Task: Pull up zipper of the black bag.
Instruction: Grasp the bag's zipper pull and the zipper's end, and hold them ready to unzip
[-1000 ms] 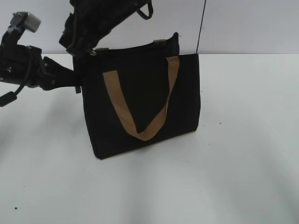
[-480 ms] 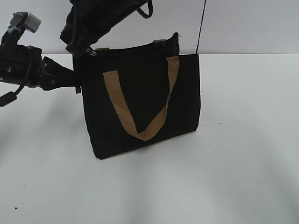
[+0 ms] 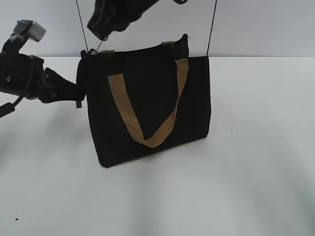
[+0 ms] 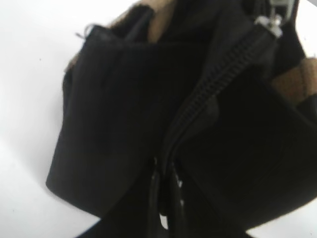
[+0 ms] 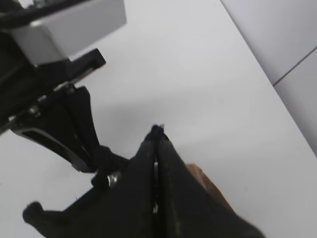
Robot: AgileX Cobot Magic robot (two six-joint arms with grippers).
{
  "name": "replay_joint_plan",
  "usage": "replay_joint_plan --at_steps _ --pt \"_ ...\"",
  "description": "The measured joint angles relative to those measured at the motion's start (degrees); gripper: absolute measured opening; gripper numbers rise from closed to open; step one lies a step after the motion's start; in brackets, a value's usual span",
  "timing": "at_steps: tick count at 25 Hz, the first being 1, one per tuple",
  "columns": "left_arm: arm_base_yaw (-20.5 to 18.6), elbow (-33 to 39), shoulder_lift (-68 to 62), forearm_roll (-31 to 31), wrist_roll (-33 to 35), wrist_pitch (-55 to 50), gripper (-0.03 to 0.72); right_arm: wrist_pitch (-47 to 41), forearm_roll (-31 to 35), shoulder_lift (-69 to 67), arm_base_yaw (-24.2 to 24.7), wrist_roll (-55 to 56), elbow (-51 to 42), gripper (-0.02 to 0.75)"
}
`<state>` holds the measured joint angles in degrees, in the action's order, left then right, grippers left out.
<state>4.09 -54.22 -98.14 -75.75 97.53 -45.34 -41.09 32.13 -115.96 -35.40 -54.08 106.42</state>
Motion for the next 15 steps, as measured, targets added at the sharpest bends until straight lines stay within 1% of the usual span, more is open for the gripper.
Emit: replay_joint_plan --at_steps 6,10,15 --pt "0.0 0.0 0.6 9.7 -9.0 -0.1 0.013 -6.6 -6.4 0.0 1.1 2.8 0.0 -0.013" --pt "-0.5 0.0 3.5 13.1 -12.0 1.0 0.013 -7.9 -9.6 0.0 1.7 4.7 0.0 -0.013" --pt "-2.5 0.0 5.2 15.8 -14.7 1.3 0.013 -10.0 -10.9 0.2 3.2 5.2 0.0 -0.013"
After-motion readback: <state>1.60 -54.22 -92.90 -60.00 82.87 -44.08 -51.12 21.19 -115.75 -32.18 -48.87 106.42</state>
